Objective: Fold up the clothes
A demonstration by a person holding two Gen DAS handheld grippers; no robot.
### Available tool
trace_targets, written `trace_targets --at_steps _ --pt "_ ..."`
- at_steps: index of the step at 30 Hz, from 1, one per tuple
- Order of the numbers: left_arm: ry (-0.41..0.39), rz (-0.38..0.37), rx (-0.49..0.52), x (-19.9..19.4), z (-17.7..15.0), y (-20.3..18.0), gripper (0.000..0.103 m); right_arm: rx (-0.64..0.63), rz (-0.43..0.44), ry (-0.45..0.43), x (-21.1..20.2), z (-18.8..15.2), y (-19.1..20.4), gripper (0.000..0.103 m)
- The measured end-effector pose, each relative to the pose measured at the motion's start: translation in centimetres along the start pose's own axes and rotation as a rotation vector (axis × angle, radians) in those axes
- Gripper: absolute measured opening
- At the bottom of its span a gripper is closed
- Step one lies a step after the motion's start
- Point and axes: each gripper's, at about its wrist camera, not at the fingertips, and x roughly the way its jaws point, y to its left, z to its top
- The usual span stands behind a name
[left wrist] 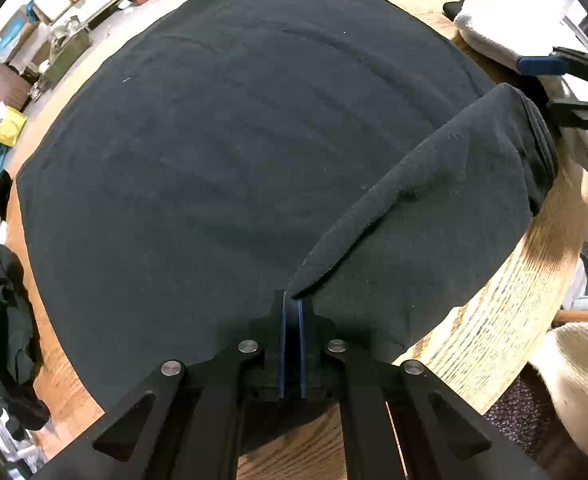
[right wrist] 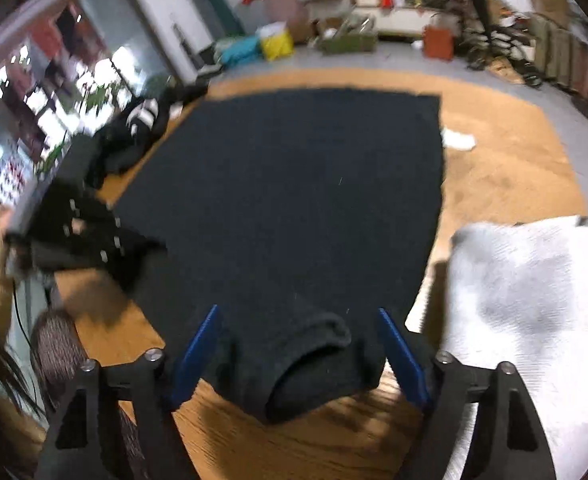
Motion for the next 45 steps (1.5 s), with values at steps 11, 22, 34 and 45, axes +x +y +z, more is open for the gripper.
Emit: trace_targets --at_steps 11,22,34,45 --pt "0.011 -0.026 -0.025 0.0 0.7 1.0 0.005 0.023 0.194 0.145 3.7 -0.2 -2.1 0.051" --pt "0.051 0.006 -0.009 0.4 2.5 0.9 0.005 0.234 0.123 0.411 3.6 0.9 -2.9 0.027" --pt "0.087 0.063 0.038 1.0 4.2 -1.3 0.005 -0.081 -0.425 0.121 -0.2 2.2 4.0 0.049" --pt "0.022 -0.084 -0.083 -1.6 3.9 1.0 0.016 0.148 -0.216 0.179 5.6 -1.5 2.6 0.024"
